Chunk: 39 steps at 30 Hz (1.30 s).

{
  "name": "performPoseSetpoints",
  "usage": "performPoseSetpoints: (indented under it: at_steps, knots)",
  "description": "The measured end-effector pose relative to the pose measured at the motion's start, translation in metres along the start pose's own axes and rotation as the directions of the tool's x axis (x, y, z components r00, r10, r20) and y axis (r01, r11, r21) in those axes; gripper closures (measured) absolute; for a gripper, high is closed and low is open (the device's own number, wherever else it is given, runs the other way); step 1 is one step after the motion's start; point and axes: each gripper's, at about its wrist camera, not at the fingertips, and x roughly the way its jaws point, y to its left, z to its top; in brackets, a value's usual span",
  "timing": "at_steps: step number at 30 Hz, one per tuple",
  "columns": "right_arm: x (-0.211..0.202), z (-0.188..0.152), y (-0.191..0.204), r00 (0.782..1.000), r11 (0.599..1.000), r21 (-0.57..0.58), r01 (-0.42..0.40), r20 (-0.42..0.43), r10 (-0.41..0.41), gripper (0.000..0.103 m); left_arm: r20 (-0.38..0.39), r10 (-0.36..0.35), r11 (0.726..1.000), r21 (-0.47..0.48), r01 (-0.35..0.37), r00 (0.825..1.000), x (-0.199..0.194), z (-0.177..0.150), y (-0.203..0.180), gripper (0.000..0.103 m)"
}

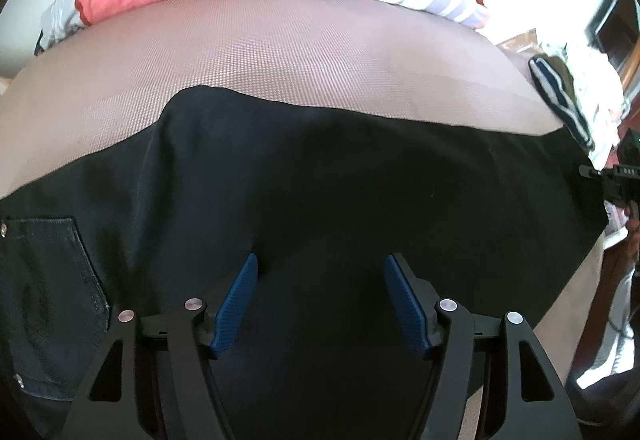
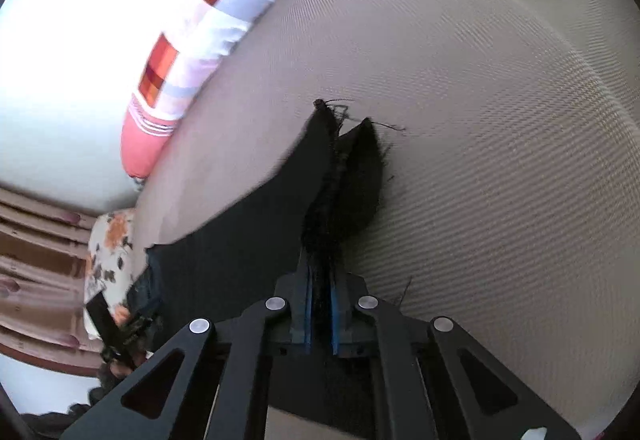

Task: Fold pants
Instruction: 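Fold the held hem toward the waistband with the right gripper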

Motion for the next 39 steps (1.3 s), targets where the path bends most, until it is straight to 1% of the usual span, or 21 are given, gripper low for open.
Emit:
performPoseSetpoints:
  at_steps: [2, 6, 12, 14, 19, 22, 26, 28, 31, 33, 34, 35, 36, 37, 39]
  knots:
    - [-0.002, -0.005, 0.022, 1.0, 1.0, -0.01, -0.022, 0.013, 0.023, 0.096, 0.006, -0.026, 0.999, -0.02, 0.026, 1.0, -0.005, -0.003, 0.007, 0.037]
    - [0.002, -0.012, 0.069, 1.0, 0.999, -0.028, -0.021, 0.017, 0.021, 0.096, 0.029, -0.043, 0.999, -0.025, 0.044, 0.999, -0.014, -0.006, 0.013, 0.037]
    - [0.034, -0.021, 0.151, 0.999, 0.994, -0.103, -0.042, -0.024, 0.04, 0.096, 0.108, -0.057, 0.998, -0.026, 0.061, 0.993, -0.046, -0.014, 0.029, 0.037]
    - [0.056, -0.025, 0.18, 0.998, 0.99, -0.14, -0.033, -0.049, 0.026, 0.096, 0.131, -0.061, 0.997, -0.043, 0.068, 0.989, -0.055, -0.016, 0.039, 0.037]
    - [0.114, -0.037, 0.231, 0.99, 0.977, -0.206, -0.049, -0.136, 0.021, 0.096, 0.17, -0.069, 0.993, -0.081, 0.084, 0.983, -0.073, -0.026, 0.064, 0.037]
    - [0.155, -0.052, 0.261, 0.979, 0.966, -0.252, -0.062, -0.204, 0.01, 0.096, 0.19, -0.082, 0.989, -0.107, 0.104, 0.978, -0.082, -0.031, 0.078, 0.037]
    - [0.212, -0.08, 0.298, 0.956, 0.937, -0.344, -0.064, -0.292, -0.042, 0.096, 0.208, -0.092, 0.983, -0.137, 0.122, 0.974, -0.091, -0.035, 0.093, 0.037]
    - [0.232, -0.091, 0.31, 0.946, 0.923, -0.377, -0.069, -0.318, -0.059, 0.096, 0.217, -0.097, 0.98, -0.151, 0.131, 0.971, -0.094, -0.036, 0.099, 0.037]
    - [0.26, -0.11, 0.325, 0.934, 0.892, -0.451, -0.044, -0.335, -0.123, 0.095, 0.225, -0.108, 0.976, -0.162, 0.147, 0.968, -0.098, -0.038, 0.104, 0.037]
    - [0.273, -0.121, 0.333, 0.928, 0.862, -0.506, -0.025, -0.331, -0.168, 0.091, 0.225, -0.123, 0.973, -0.164, 0.162, 0.967, -0.098, -0.037, 0.105, 0.037]
    - [0.274, -0.123, 0.337, 0.932, 0.857, -0.514, -0.03, -0.325, -0.162, 0.088, 0.222, -0.134, 0.971, -0.164, 0.172, 0.966, -0.097, -0.036, 0.104, 0.037]
    - [0.273, -0.122, 0.338, 0.931, 0.865, -0.499, -0.049, -0.336, -0.141, 0.08, 0.218, -0.145, 0.969, -0.164, 0.183, 0.965, -0.097, -0.036, 0.104, 0.037]
    - [0.271, -0.12, 0.338, 0.928, 0.874, -0.48, -0.069, -0.352, -0.12, 0.075, 0.217, -0.157, 0.966, -0.167, 0.195, 0.964, -0.097, -0.035, 0.102, 0.037]
    - [0.265, -0.118, 0.337, 0.93, 0.884, -0.46, -0.08, -0.354, -0.1, 0.075, 0.215, -0.168, 0.964, -0.169, 0.206, 0.962, -0.096, -0.035, 0.101, 0.037]
    - [0.249, -0.113, 0.337, 0.943, 0.891, -0.446, -0.085, -0.325, -0.073, 0.074, 0.204, -0.202, 0.957, -0.166, 0.237, 0.958, -0.096, -0.033, 0.099, 0.037]
